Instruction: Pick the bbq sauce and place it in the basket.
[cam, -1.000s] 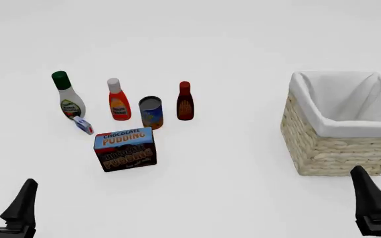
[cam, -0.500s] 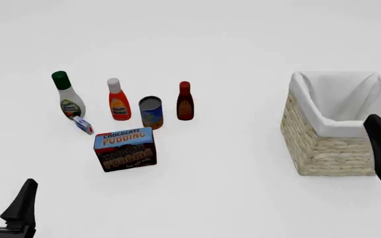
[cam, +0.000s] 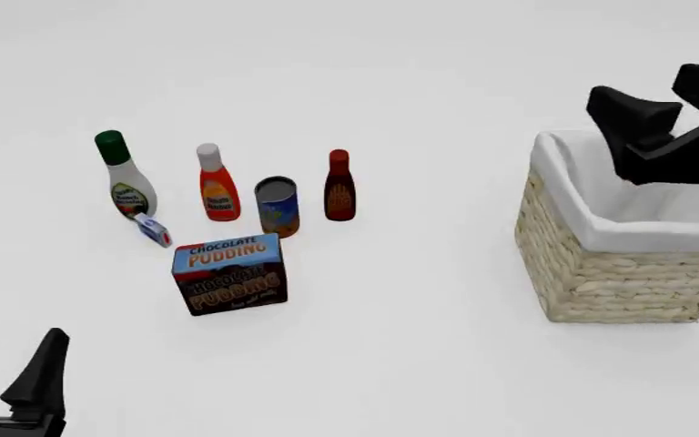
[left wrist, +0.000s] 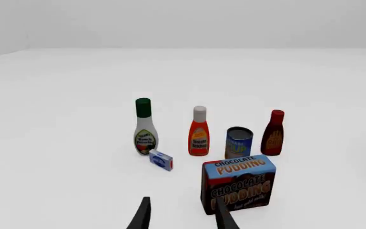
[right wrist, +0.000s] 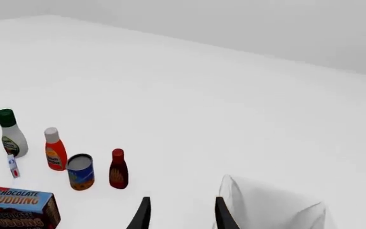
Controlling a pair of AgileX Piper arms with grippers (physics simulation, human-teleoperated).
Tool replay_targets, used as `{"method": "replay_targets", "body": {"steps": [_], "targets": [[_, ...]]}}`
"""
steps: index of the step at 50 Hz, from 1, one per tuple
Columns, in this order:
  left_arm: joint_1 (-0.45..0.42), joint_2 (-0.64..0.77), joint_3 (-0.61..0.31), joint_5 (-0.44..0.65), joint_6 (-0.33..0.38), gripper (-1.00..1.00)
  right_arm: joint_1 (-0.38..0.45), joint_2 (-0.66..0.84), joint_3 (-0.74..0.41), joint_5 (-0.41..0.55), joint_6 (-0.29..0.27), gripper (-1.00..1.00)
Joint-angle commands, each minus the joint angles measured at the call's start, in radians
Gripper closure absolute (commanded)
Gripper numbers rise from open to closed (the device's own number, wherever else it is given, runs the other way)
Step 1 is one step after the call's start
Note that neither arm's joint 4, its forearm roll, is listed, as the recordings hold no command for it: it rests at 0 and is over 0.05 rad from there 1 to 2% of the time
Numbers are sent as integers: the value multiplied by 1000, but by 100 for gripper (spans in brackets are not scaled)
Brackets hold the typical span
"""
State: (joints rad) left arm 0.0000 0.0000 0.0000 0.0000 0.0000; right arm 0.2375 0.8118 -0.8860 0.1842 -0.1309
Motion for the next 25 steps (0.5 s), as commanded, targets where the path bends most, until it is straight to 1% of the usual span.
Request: {"method": "replay_targets", "body": {"steps": [1,2,3,5,6,7,10,12,13,14,16,18,19,21,22,24,25], "targets": [[0,0,0,0,0,-100,71,218,-177,14,23,-100],[0,0,0,0,0,-100,77,225,-186,14,19,-100],[0,0,0,0,0,-100,93,241,-198,14,0,-100],[0,0,0,0,0,-100,101,286,-236,34,29,-100],[0,0,0,0,0,-100,115,300,-252,33,26,-100],[0,0,0,0,0,-100,125,326,-271,35,8,-100],[0,0,0,0,0,-100,142,397,-341,41,-9,-100],[0,0,0,0,0,-100,151,437,-383,48,-3,-100],[0,0,0,0,0,-100,151,437,-383,49,-3,-100],[0,0,0,0,0,-100,167,473,-416,54,-5,-100],[0,0,0,0,0,-100,188,511,-445,56,-6,-100],[0,0,0,0,0,-100,189,527,-457,59,0,-100],[0,0,0,0,0,-100,192,561,-478,58,-10,-100],[0,0,0,0,0,-100,197,576,-489,57,-11,-100],[0,0,0,0,0,-100,206,602,-512,68,3,-100],[0,0,0,0,0,-100,213,629,-536,69,2,-100],[0,0,0,0,0,-100,219,651,-562,74,17,-100]]}}
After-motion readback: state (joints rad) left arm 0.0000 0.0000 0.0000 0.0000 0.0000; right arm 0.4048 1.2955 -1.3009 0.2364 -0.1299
